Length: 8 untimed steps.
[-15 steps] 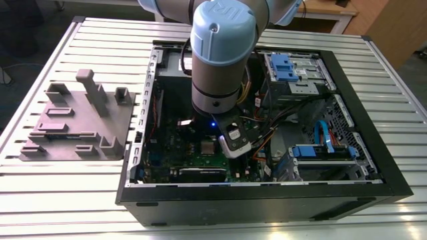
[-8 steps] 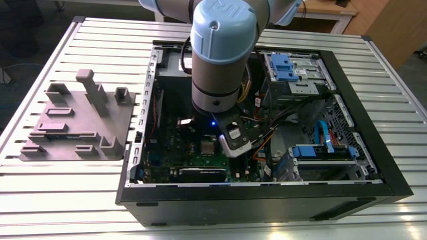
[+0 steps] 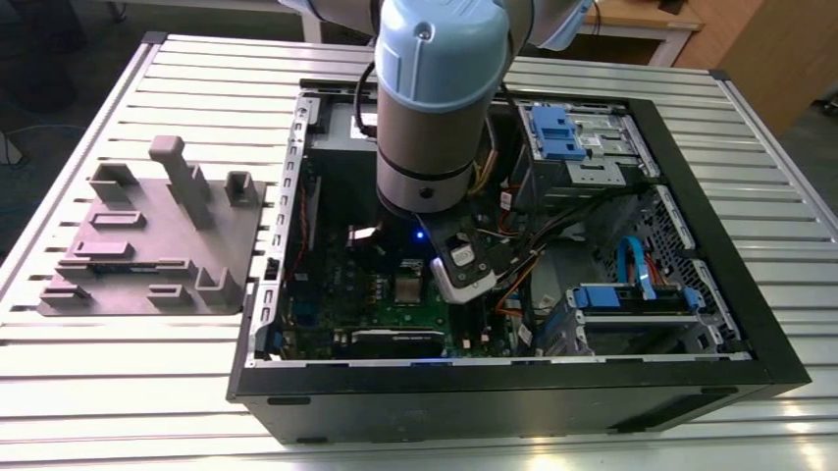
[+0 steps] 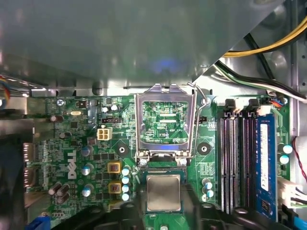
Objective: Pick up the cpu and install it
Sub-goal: 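Place the cpu into insertion slot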
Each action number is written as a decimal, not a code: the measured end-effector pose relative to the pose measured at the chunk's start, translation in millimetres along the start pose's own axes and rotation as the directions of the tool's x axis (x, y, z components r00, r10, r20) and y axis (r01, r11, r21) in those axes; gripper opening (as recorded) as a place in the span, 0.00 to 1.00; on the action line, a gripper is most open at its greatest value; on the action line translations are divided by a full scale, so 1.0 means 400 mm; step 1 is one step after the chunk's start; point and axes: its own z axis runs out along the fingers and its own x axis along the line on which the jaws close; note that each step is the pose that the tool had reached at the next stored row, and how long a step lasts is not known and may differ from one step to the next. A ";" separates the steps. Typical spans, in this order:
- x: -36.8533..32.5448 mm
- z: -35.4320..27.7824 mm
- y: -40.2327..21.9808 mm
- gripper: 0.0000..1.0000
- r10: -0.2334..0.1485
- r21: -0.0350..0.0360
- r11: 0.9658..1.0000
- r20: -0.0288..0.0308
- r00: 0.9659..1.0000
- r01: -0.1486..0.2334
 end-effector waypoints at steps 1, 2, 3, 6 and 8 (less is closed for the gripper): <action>0.000 -0.004 0.000 0.43 0.000 0.000 1.000 -0.001 1.000 0.000; 0.000 -0.007 0.000 0.43 0.000 0.000 1.000 -0.002 1.000 0.000; 0.000 -0.009 0.000 0.37 0.000 0.000 1.000 -0.003 1.000 0.000; 0.000 -0.014 0.000 0.25 0.000 0.000 1.000 -0.005 1.000 0.000; 0.000 -0.015 0.000 0.20 0.000 0.000 1.000 -0.006 1.000 0.000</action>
